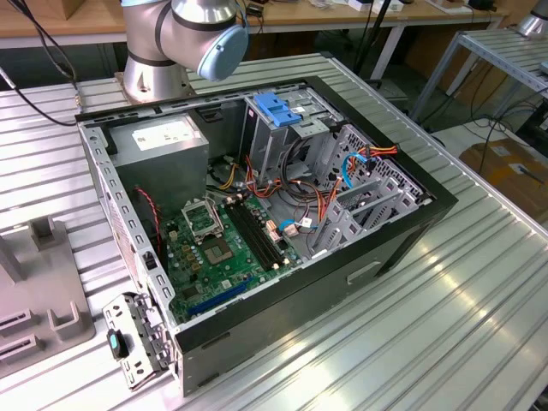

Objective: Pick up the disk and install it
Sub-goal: 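Pick up the disk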

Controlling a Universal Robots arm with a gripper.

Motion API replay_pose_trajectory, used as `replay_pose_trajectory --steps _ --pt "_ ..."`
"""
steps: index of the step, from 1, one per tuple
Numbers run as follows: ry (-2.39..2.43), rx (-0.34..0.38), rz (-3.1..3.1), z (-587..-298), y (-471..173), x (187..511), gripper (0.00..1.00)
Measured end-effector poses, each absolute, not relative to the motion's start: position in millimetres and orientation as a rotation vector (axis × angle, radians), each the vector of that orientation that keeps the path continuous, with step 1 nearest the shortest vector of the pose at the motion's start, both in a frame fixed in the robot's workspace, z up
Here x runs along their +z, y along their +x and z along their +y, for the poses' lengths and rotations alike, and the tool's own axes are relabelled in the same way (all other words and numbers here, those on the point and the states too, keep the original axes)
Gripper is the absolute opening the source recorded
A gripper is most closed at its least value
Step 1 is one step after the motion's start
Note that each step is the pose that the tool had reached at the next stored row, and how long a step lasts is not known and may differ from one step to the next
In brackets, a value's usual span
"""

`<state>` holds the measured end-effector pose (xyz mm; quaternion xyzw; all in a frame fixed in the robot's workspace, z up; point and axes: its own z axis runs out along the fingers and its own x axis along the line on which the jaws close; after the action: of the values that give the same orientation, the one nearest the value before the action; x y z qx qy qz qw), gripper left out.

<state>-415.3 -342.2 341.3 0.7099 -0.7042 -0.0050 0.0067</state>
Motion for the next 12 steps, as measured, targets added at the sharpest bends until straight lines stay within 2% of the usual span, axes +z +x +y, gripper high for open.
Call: replay_pose_trajectory --steps 12 --pt "2.221 -0.016 -2.203 -342 -415 328 0.6"
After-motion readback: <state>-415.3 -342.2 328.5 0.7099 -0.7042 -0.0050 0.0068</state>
